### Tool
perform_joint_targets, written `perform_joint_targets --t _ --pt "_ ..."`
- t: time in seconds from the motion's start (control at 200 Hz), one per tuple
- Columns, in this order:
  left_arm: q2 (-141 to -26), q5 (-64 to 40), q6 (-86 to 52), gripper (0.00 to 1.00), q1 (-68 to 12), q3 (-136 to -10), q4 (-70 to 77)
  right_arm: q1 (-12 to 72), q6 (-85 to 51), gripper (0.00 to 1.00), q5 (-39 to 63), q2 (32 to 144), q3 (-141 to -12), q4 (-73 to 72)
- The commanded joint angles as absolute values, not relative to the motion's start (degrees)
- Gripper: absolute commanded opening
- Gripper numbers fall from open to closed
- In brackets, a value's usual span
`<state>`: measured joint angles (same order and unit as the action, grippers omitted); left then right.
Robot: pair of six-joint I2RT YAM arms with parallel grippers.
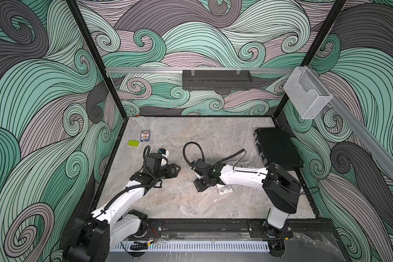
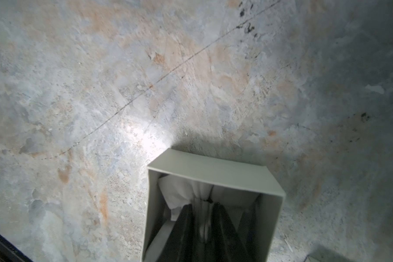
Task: Take the necklace out of the lift-off lid jewelry box
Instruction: Place the inner lining in the jewelry box.
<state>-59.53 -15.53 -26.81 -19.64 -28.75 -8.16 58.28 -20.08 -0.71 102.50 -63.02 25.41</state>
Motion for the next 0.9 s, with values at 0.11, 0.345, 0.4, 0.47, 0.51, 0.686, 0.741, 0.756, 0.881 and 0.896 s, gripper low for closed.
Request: perform_joint_targets --t 0.11,0.345,0.4,0.47,0.51,0.686,0.741,0.756,0.881,0.896 --pt "-58.5 -17.0 -25.8 0.64 -19.5 -28.3 -8.5 58.5 -18.9 0.35 -3.0 100.8 -64.5 27.7" --pt "-58.3 -18.0 -26.1 0.64 -19.6 -28.2 -8.3 58.5 -17.5 0.38 -2.7 95.5 -66.2 32.8" --pt "-58.2 -18.1 -26.1 0.64 -19.5 -28.2 -8.4 58.5 -17.4 0.35 -2.1 94.2 -66.3 34.1" --pt "-58.1 -18.3 -26.2 0.64 -19.5 -28.2 -8.4 58.5 -17.4 0.31 -1.2 92.5 -65.8 35.2" --pt "-58.0 -18.3 -26.3 0.64 -19.5 -28.3 -8.5 58.5 -17.4 0.27 -0.5 91.8 -65.3 35.6" --pt "-58.0 -18.9 -26.5 0.64 -19.5 -28.5 -8.3 58.5 -17.4 0.21 1.8 91.1 -63.5 35.9" --pt "-57.8 -19.1 -26.5 0.64 -19.5 -28.6 -8.3 58.5 -17.4 0.19 2.3 92.0 -63.5 35.9" --pt "-57.7 -19.2 -26.6 0.64 -19.5 -28.7 -8.4 58.5 -17.3 0.19 2.4 92.2 -63.6 35.9" --pt "-56.9 -19.3 -26.5 0.64 -19.5 -28.9 -9.1 58.5 -17.5 0.17 3.8 94.9 -64.1 35.3" --pt "-56.7 -19.2 -26.5 0.64 -19.5 -29.0 -9.2 58.5 -17.6 0.17 3.9 95.3 -64.2 35.3"
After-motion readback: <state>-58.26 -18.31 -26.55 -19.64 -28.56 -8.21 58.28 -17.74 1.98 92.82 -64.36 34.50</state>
